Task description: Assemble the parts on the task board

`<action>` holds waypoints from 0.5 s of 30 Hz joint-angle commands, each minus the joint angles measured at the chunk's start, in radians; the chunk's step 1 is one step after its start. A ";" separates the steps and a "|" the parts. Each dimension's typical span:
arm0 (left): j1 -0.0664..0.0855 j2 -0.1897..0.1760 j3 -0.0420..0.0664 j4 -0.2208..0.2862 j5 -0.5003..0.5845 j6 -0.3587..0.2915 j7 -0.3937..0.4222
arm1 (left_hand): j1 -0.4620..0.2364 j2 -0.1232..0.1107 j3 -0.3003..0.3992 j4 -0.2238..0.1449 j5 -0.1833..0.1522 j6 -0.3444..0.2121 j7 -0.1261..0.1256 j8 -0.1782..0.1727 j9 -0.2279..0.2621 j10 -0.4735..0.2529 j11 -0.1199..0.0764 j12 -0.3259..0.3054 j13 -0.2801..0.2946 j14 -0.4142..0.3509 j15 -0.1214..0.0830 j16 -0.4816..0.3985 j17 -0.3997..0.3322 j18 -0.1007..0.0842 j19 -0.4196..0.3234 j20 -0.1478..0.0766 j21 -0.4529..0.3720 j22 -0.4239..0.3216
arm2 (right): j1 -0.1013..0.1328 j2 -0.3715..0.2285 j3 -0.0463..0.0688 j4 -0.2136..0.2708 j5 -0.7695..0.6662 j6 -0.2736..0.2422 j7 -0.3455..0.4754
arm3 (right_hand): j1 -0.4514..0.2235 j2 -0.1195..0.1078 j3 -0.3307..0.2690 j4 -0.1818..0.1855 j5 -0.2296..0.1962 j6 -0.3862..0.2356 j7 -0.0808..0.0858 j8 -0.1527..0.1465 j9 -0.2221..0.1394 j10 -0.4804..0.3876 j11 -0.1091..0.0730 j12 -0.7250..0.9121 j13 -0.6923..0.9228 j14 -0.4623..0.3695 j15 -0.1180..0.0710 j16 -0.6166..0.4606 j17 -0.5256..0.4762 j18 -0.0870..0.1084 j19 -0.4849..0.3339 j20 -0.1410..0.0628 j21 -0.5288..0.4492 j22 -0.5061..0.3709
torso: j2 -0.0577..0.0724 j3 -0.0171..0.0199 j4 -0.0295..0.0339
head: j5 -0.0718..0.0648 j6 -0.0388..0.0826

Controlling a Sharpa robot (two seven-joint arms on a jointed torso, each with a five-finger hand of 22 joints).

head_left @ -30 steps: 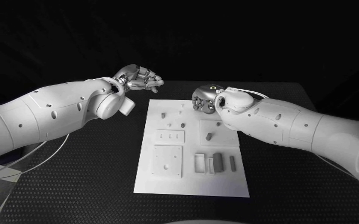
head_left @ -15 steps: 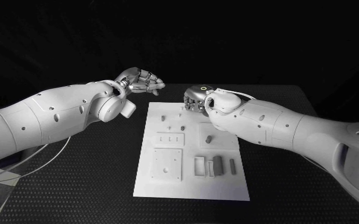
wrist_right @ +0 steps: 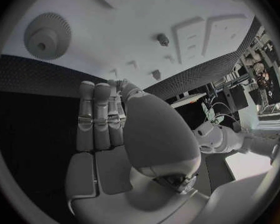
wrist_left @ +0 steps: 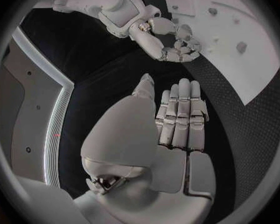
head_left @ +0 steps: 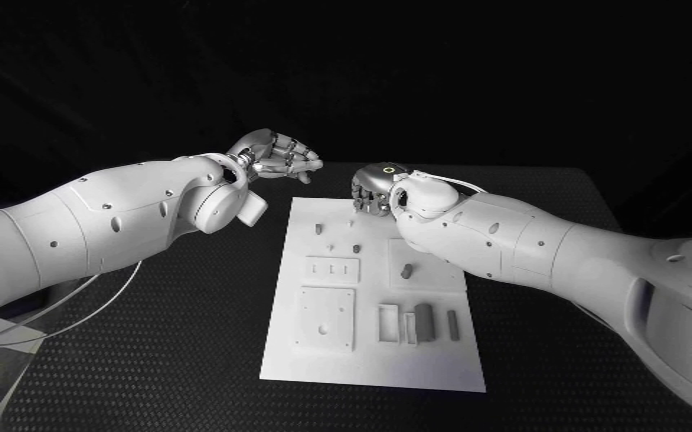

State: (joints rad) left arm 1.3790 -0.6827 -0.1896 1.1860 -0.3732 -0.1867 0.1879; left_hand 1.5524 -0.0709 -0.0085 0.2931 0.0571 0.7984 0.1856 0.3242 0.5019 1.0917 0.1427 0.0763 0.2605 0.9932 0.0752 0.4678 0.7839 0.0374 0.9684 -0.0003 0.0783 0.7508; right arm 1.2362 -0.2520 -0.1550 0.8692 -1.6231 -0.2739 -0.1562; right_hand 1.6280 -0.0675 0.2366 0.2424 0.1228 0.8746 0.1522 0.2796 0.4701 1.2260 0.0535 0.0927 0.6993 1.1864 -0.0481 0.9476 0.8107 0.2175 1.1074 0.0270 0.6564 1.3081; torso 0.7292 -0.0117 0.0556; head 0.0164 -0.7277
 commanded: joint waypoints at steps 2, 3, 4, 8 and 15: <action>0.015 0.003 0.001 0.006 0.006 0.011 0.007 | -0.011 -0.002 0.006 -0.001 -0.006 0.002 0.006 -0.005 0.002 -0.001 0.007 -0.005 0.001 -0.001 0.000 -0.007 0.001 -0.015 -0.001 -0.006 -0.006 -0.001 | -0.003 0.012 0.000 -0.013 -0.002 -0.011 0.005 | -0.014 0.001 0.008 -0.004 0.001 0.005 0.011 -0.002 0.000 0.003 0.005 -0.009 -0.003 -0.003 -0.003 0.000 -0.002 0.044 -0.001 -0.003 0.003 0.020 | 0.007 -0.0020 0.0055 | 0.001 0.001; 0.015 0.002 0.001 0.007 0.006 0.011 0.007 | -0.011 -0.002 0.006 -0.001 -0.006 0.002 0.006 -0.005 0.002 -0.001 0.007 -0.005 0.001 -0.001 0.000 -0.007 0.001 -0.015 -0.001 -0.006 -0.006 -0.001 | -0.003 0.013 0.000 -0.016 -0.002 -0.011 0.005 | -0.015 0.001 0.009 -0.005 0.001 0.004 0.011 -0.002 0.000 0.003 0.005 -0.011 -0.003 -0.003 -0.002 0.000 -0.003 0.044 -0.001 -0.003 0.003 0.020 | 0.009 -0.0024 0.0069 | 0.000 0.001; 0.016 0.004 0.001 0.007 0.006 0.010 0.006 | -0.011 -0.002 0.006 -0.001 -0.006 0.002 0.006 -0.005 0.002 -0.001 0.007 -0.006 0.001 -0.001 0.000 -0.007 0.001 -0.015 -0.001 -0.006 -0.006 -0.001 | -0.003 0.015 0.000 -0.020 -0.002 -0.012 0.005 | -0.015 0.001 0.010 -0.006 0.001 0.004 0.012 -0.002 0.000 0.003 0.006 -0.012 -0.004 -0.003 -0.002 0.000 -0.003 0.044 -0.001 -0.002 0.003 0.020 | 0.010 -0.0026 0.0079 | 0.000 0.000; 0.022 0.003 0.001 0.011 0.006 0.010 0.005 | -0.011 -0.002 0.006 -0.001 -0.006 0.002 0.006 -0.005 0.002 -0.001 0.007 -0.006 0.001 -0.001 0.000 -0.007 0.002 -0.015 -0.001 -0.006 -0.006 -0.001 | -0.004 0.017 0.000 -0.029 -0.002 -0.014 0.005 | -0.018 0.000 0.013 -0.010 0.001 0.004 0.012 -0.003 0.001 0.003 0.006 -0.014 -0.005 -0.003 -0.002 0.000 -0.003 0.044 -0.001 -0.002 0.003 0.020 | 0.014 -0.0054 0.0126 | -0.003 0.002; 0.027 0.005 0.001 0.010 0.006 0.010 0.005 | -0.011 -0.002 0.006 -0.001 -0.006 0.003 0.006 -0.005 0.002 -0.002 0.007 -0.006 0.002 -0.001 0.000 -0.007 0.002 -0.016 -0.001 -0.007 -0.006 -0.001 | -0.004 0.028 0.000 -0.049 0.000 -0.012 0.006 | -0.029 -0.001 0.021 -0.020 0.001 0.003 0.012 -0.004 0.001 0.005 0.007 -0.020 -0.010 -0.002 -0.001 0.000 -0.005 0.044 -0.002 -0.002 0.004 0.021 | 0.021 -0.0084 0.0164 | -0.005 0.003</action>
State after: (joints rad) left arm 1.4042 -0.6807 -0.1893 1.1944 -0.3731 -0.1866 0.1872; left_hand 1.5524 -0.0709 -0.0085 0.2931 0.0571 0.7984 0.1856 0.3243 0.5023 1.0917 0.1427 0.0763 0.2613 0.9931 0.0752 0.4638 0.7847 0.0371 0.9684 -0.0002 0.0783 0.7509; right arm 1.2326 -0.2287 -0.1549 0.8239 -1.6210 -0.2818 -0.1551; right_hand 1.6081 -0.0659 0.2545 0.2246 0.1228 0.8766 0.1542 0.2785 0.4695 1.2296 0.0571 0.0773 0.6897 1.1881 -0.0463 0.9476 0.8073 0.2175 1.1075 0.0272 0.6564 1.3081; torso 0.7456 -0.0180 0.0689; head 0.0128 -0.7254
